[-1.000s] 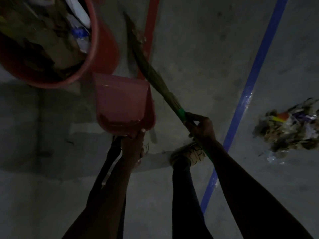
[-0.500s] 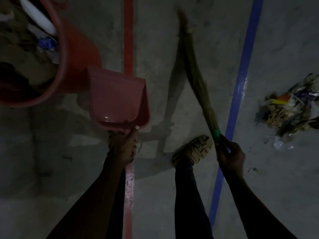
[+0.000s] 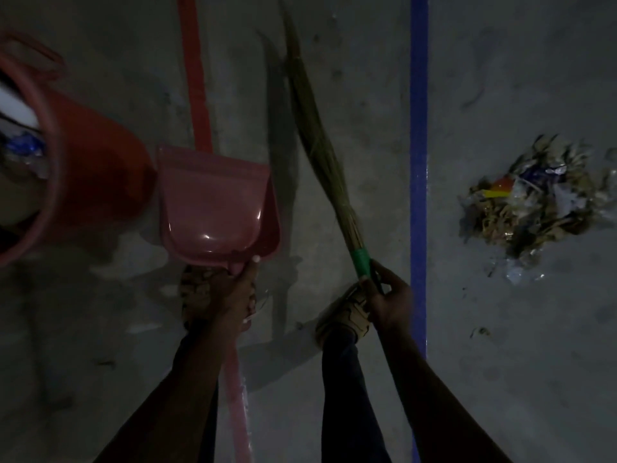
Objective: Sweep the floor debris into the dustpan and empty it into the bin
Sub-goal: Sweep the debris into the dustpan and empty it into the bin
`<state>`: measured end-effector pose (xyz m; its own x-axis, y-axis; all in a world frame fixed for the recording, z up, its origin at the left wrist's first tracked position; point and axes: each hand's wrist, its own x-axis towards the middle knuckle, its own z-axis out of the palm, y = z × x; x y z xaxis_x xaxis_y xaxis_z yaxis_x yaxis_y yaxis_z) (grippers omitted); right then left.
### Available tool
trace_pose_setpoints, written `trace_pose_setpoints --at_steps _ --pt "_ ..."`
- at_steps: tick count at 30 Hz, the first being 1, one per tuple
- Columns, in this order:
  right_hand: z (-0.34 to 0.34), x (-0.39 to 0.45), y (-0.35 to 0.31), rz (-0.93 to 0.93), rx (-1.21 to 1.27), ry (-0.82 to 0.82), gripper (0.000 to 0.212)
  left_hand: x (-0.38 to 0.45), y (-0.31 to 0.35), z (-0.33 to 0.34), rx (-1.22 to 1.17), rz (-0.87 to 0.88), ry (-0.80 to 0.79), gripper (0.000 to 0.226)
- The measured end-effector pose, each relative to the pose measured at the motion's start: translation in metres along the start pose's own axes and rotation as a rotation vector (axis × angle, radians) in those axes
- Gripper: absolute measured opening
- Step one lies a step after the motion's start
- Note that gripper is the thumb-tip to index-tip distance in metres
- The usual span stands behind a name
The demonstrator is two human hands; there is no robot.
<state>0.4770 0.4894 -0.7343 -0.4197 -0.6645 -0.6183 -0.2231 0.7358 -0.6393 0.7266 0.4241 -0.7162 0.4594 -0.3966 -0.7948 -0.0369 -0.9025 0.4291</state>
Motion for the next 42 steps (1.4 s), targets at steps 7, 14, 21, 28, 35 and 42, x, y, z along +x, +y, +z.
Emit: trace_pose_setpoints --at_steps 7,14,21,28,35,42 --pt "-0.032 0.001 0.022 0.275 -0.018 0.157 0.048 -0.001 0.021 0.030 0.058 0.099 -0.041 0.050" --pt "-0.097 -0.009 0.073 0.371 -0.021 0.477 0.054 -0.009 0.014 0.055 0.160 0.113 -0.087 0.054" --pt "-0.141 -0.024 0.125 0.451 0.016 0.660 0.059 -0.036 0.001 0.088 0.277 0.121 -0.149 0.054" --pt "-0.157 -0.054 0.149 0.442 -0.019 0.728 0.051 -0.048 0.002 0.124 0.379 0.189 -0.247 0.050" --pt "-0.157 -0.094 0.168 0.247 -0.003 0.745 0.038 -0.059 0.013 0.183 0.492 0.228 -0.314 0.047" --pt "-0.139 -0.092 0.195 0.329 -0.135 0.459 0.043 -0.078 0.017 0.227 0.536 0.305 -0.422 0.044"
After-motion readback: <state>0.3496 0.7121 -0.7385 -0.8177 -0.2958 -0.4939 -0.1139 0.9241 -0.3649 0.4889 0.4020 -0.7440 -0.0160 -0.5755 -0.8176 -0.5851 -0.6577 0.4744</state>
